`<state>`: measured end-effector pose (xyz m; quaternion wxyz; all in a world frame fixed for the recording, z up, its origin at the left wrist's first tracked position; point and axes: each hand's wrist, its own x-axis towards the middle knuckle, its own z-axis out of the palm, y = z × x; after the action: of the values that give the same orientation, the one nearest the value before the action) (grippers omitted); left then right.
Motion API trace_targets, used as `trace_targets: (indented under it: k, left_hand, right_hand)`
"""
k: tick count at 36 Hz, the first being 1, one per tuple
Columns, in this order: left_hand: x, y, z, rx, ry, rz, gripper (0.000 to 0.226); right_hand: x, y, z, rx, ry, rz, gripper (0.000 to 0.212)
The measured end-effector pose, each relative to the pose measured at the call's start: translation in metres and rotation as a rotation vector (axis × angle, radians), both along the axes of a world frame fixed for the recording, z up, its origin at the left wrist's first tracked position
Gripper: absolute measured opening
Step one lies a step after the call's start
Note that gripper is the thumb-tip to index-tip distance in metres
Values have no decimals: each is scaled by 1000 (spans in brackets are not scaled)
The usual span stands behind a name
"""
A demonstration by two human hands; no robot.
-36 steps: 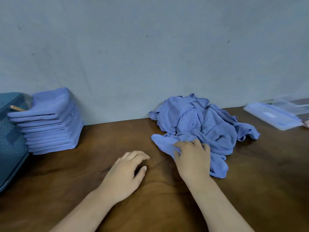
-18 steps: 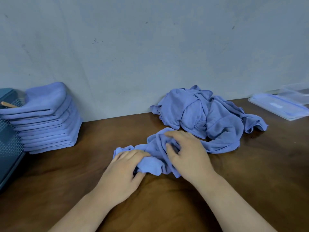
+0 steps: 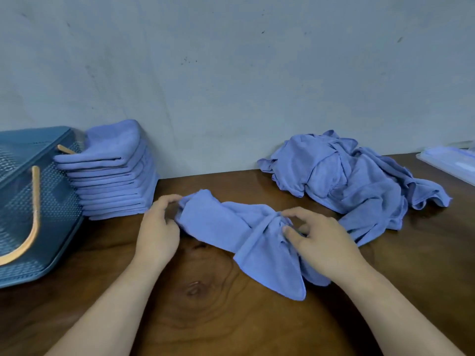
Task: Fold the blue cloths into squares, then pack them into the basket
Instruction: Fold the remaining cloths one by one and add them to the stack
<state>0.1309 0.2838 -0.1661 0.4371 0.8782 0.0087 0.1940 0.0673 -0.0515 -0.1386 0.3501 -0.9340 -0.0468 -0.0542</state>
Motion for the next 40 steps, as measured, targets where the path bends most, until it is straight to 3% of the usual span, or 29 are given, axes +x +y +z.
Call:
trace_targets:
  k: [4,7,10,13,14,16,20,23,25,27,30,32,35,36,38,40]
  left_hand:
    - [-14,-11,4,30,-119,0,59]
    - [-28,-34,10,201,-167,-162,33]
    - [-39,-55,9,370,15,-242,9]
    - [-39,-62,3,441,94,-262,36]
    - [-37,-63,3,435,111,-259,44]
    - [-34,-64,3,387,132,-242,49]
    - [-31,-68,-2,323,128,-195,30]
    - [-30,-70,-3,325,106,-171,12]
    - [-27,-69,-6,297,81,-176,12]
    - [-24,-69,-5,205,68,-263,14]
    - [-27,-70,3,-162,137,-492,13]
    - [-28,-69,8,-412,204,-575,14]
    - [-25,-64,13,-770,240,-603,11]
    - [-22,-61,16,-885,241,-574,9]
    - [-14,-50,22,-1064,247,-451,8]
    - [-8,-37,25,-1116,281,-287,14]
  right_hand:
    - [-8,10,12,281,188,231,18]
    - [-18,14,23,347,418,364,22]
    - [-16,13,23,408,309,318,25]
    - [-10,14,16,367,49,199,9]
    - [-8,15,12,309,24,205,21]
    - [-9,18,7,234,73,289,37]
    - [-14,21,7,130,150,465,30]
    - [-18,20,10,138,230,506,32]
    - [-18,21,12,166,291,558,26]
    - [-18,22,14,227,344,607,14]
    - [-16,23,13,343,348,568,30]
    - [-13,25,5,403,174,426,31]
    - [-3,26,-14,178,-208,194,8]
    - [0,24,-21,64,-239,183,16]
    - [5,21,-29,-94,-159,272,42]
    - [6,21,-33,-245,-68,351,53]
